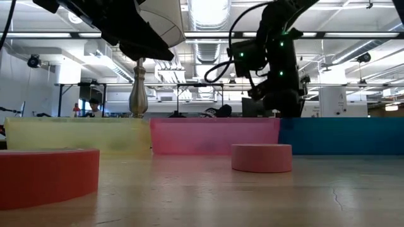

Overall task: Pick and place Stapler, Stapler remover, tape
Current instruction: Put the blue tape into the blue bin, then put the pink tape into the blue bin

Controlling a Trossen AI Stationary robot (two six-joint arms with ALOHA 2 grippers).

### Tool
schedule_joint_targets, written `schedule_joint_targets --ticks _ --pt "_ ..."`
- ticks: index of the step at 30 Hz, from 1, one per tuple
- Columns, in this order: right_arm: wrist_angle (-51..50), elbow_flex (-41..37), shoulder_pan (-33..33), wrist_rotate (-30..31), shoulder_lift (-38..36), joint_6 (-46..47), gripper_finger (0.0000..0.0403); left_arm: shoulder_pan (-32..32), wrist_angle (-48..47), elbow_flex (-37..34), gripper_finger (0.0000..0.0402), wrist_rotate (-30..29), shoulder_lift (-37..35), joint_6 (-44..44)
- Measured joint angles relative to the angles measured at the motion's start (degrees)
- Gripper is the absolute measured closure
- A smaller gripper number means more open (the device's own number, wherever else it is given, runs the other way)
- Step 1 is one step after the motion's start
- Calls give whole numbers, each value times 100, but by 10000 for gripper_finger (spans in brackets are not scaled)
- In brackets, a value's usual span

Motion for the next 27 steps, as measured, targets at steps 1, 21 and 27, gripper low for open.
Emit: schedule_joint_targets --ticks 1,21,27 --pt "50 -36 -45 5 0 -64 355 0 0 0 229 0 0 -42" --pt "707 -450 -222 -6 0 -551 300 -4 125 0 229 -2 0 -74" --pt "533 -93 -207 -15 0 -550 280 -4 125 0 229 -2 0 112"
